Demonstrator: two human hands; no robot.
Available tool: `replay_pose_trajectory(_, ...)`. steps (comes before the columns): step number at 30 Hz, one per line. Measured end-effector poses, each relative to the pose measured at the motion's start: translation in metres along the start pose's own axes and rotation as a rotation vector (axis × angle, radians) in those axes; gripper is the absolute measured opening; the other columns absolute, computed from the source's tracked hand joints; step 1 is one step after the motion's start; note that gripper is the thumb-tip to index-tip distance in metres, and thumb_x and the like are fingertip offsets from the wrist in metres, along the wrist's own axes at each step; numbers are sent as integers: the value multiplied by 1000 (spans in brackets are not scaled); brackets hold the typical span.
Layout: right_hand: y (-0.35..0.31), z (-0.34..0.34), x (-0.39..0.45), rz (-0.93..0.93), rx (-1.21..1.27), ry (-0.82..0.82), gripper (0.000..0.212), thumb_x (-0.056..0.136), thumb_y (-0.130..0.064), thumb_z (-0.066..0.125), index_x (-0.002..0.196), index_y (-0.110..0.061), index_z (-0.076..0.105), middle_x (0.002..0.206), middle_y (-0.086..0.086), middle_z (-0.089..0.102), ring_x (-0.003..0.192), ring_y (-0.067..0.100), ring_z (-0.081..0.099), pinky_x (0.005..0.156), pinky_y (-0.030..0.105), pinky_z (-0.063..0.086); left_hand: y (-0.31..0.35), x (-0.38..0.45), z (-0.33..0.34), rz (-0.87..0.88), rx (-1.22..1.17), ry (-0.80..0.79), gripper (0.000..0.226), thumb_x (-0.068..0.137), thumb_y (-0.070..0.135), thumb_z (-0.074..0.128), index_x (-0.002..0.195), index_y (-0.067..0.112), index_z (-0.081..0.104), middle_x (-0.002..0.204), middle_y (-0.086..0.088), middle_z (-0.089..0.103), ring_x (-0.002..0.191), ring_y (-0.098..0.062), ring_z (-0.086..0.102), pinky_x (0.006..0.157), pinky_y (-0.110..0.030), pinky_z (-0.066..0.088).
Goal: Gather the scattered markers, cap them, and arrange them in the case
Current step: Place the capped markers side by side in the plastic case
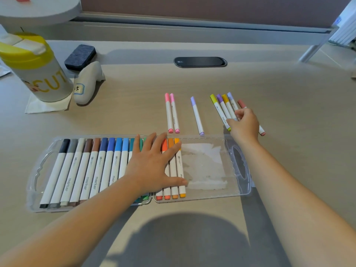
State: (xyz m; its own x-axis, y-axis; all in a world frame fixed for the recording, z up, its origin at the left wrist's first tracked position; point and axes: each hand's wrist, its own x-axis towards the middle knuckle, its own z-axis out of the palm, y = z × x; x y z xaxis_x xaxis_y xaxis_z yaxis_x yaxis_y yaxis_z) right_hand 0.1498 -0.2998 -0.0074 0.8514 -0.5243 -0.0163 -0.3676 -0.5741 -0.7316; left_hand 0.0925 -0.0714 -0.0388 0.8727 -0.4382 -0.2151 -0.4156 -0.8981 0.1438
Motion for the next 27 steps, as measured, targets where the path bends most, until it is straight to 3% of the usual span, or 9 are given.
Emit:
replay_pose_trajectory(3,-1,2,12,29,-63,7,33,85,-8,61,115,-1,48,134,9,48,110,26,54,81,29,40,0,0,0,2,4,16,116,35,89,-18,142,45,-9,156,2,-4,143,-26,-6,112,-52,-10)
replay_pose_trajectory(7,-4,5,15,108,-79,-42,37,82,-10,66,114,0,48,129,15,53,107,31,57,85,36,46,-1,-1,1,17,-29,48,115,41,91,-17,144,44,1,156,-3,5,144,-29,1,112,-52,-8)
replay_pose_trajectory(11,-9,5,18,182,-23,-85,22,78,-7,70,93,-2,55,134,16,50,107,35,59,89,50,50,0,-2,0,19,-32,81,114,46,92,-14,144,41,11,155,-6,16,143,-32,10,112,-54,-2)
replay_pose_trajectory(15,-10,3,21,256,14,-148,30,78,-9,72,102,1,58,135,14,49,111,33,56,95,45,48,0,-2,0,6,-23,40,115,39,89,-16,143,43,-6,156,0,-3,144,-27,-5,113,-51,-9)
replay_pose_trajectory(18,-10,0,21,283,78,-183,16,78,-4,70,88,5,61,134,18,50,98,33,59,91,46,50,0,-2,-1,3,-19,31,113,40,88,-12,143,43,-6,156,1,-4,144,-27,-6,113,-50,-9)
replay_pose_trajectory(21,-8,-5,22,253,163,-155,28,81,-2,65,106,9,61,143,2,42,106,25,55,88,39,49,0,-3,-1,7,-29,29,116,38,89,-14,144,43,-4,156,1,-2,144,-27,-5,113,-50,-9)
replay_pose_trajectory(23,-10,-8,19,208,298,-168,14,83,0,60,95,7,63,148,-2,33,112,22,55,81,36,50,0,-3,-1,7,-27,33,117,37,89,-17,144,43,-4,156,1,-2,144,-26,-5,113,-50,-8)
replay_pose_trajectory(25,-18,-13,6,224,483,-241,14,87,5,52,96,1,62,135,1,44,90,25,60,64,30,47,0,-3,-1,7,-18,28,119,35,89,-19,143,43,-4,156,1,-2,143,-26,-4,113,-50,-8)
replay_pose_trajectory(27,-25,-16,-12,231,636,-370,27,89,8,45,111,-6,54,93,-3,52,67,20,55,59,26,43,0,-3,-1,8,-17,16,121,34,92,-17,143,43,-5,156,2,-2,143,-26,-5,113,-50,-9)
